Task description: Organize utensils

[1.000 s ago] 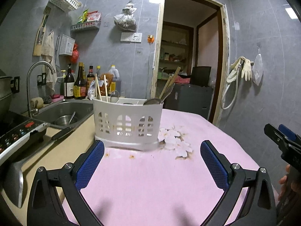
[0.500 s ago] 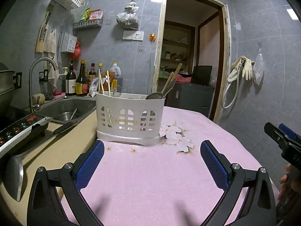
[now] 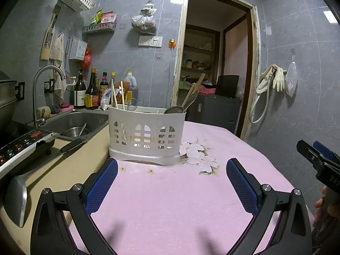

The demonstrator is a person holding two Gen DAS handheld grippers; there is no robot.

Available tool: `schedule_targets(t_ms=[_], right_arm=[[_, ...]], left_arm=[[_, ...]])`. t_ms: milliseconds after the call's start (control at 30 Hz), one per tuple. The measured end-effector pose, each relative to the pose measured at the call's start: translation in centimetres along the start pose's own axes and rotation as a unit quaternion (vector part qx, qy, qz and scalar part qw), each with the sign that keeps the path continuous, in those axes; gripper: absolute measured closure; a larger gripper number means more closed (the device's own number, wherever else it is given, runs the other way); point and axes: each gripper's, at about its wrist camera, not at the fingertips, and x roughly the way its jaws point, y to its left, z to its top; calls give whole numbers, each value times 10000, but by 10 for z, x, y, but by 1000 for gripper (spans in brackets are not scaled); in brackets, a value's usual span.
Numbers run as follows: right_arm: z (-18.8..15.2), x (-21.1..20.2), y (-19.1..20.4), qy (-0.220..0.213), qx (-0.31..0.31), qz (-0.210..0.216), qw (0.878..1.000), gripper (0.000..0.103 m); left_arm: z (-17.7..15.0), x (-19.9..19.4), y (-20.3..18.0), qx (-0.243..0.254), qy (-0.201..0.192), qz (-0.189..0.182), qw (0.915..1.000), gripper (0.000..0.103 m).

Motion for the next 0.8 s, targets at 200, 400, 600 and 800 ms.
schedule_targets(t_ms=[200, 400, 600, 800], right_arm=[[0, 0, 0, 5, 7, 5, 10000, 0], [0, 0, 0, 4, 7, 7, 10000, 0], [0, 0, 1, 10, 9, 5, 10000, 0], [1, 0, 1, 7, 5, 3, 10000, 0]], left_arm=[[2, -1, 0, 3, -1, -2, 10000, 3], [2, -1, 0, 6, -4, -4, 10000, 3], [2, -2, 0, 12, -3, -6, 10000, 3], [2, -2, 0, 14, -5, -4, 10000, 3]])
